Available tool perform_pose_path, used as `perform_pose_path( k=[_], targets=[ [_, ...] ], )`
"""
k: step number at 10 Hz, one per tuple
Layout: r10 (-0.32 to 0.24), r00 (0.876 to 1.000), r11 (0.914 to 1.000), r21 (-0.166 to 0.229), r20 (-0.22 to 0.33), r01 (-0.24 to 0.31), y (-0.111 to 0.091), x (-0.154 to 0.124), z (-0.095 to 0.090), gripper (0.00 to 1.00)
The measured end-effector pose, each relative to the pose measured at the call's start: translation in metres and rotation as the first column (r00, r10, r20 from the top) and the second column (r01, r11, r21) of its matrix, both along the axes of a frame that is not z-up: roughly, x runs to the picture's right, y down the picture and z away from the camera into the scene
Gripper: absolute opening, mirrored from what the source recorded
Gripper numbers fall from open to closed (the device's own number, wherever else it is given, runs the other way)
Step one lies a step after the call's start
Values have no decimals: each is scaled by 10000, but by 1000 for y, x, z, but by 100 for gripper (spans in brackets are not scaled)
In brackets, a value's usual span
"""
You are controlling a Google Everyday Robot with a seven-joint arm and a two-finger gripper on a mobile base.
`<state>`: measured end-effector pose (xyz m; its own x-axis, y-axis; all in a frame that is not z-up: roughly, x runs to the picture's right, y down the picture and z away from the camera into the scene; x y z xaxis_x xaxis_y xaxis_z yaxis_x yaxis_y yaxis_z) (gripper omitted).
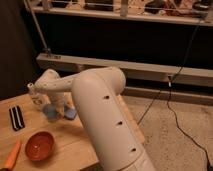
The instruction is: Wipe the white sponge on the table
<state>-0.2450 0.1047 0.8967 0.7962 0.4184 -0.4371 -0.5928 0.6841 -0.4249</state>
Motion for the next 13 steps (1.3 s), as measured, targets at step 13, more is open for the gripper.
perform_pose_path(
  k=[13],
  targets=[
    [1820, 8823, 9833, 756, -4342, -1656, -37, 175, 62, 0]
  ],
)
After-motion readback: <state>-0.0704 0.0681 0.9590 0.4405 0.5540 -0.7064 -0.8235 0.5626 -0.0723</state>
